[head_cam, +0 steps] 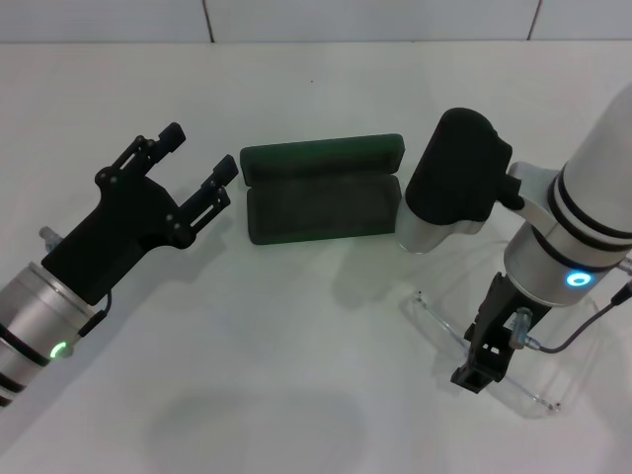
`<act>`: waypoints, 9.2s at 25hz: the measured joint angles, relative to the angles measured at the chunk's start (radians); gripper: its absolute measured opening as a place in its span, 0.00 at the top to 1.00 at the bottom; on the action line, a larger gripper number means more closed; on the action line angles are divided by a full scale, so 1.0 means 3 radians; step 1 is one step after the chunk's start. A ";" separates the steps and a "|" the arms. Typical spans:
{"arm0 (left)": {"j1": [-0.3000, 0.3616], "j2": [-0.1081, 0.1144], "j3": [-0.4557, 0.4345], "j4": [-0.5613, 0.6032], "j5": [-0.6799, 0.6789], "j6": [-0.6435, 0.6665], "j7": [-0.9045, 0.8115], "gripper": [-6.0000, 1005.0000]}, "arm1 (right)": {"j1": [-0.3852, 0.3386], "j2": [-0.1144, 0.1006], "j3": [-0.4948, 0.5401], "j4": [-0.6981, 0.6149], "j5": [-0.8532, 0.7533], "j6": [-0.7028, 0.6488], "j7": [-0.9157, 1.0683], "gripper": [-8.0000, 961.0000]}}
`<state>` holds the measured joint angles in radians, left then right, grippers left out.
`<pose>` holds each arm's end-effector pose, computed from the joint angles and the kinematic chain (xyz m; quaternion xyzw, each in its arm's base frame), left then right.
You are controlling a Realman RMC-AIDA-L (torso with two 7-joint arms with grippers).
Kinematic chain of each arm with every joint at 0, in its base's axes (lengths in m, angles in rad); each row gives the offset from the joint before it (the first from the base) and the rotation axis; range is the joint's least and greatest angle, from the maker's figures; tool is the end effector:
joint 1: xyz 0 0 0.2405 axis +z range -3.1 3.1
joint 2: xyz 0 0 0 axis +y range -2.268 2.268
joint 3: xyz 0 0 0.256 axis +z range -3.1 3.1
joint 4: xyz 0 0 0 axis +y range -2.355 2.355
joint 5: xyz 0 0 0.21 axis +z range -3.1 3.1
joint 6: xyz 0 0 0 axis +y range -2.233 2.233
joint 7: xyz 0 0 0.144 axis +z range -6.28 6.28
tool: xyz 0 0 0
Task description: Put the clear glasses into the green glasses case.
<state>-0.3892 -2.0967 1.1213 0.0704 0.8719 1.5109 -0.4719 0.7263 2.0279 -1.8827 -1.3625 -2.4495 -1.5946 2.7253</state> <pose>-0.2949 0.2774 -0.0395 -0.8096 -0.1569 -0.4011 0.3988 0.1316 0.3073 -0.0670 -0.9359 0.1908 -0.2891 0.0633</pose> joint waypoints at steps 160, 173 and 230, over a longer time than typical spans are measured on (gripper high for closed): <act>-0.0164 0.0007 0.0007 0.0559 0.0780 0.0683 -0.0127 0.28 | -0.0053 -0.0073 0.0515 0.2814 0.4470 0.0545 -0.5450 0.86; -0.0047 0.0018 0.0012 0.0563 0.0339 0.0647 -0.0112 0.28 | -0.0097 -0.0087 0.0747 0.2595 0.3970 0.0520 -0.5202 0.86; 0.0069 0.0015 0.0047 0.0230 -0.0402 0.0036 -0.0324 0.28 | -0.0630 0.0000 -0.0986 0.1085 0.1412 0.4521 -0.3638 0.86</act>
<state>-0.3686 -2.0923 1.1355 0.1392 0.7513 1.5216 -0.5692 0.5371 2.0279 -2.1784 -1.0370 -2.0259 -0.2382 1.6338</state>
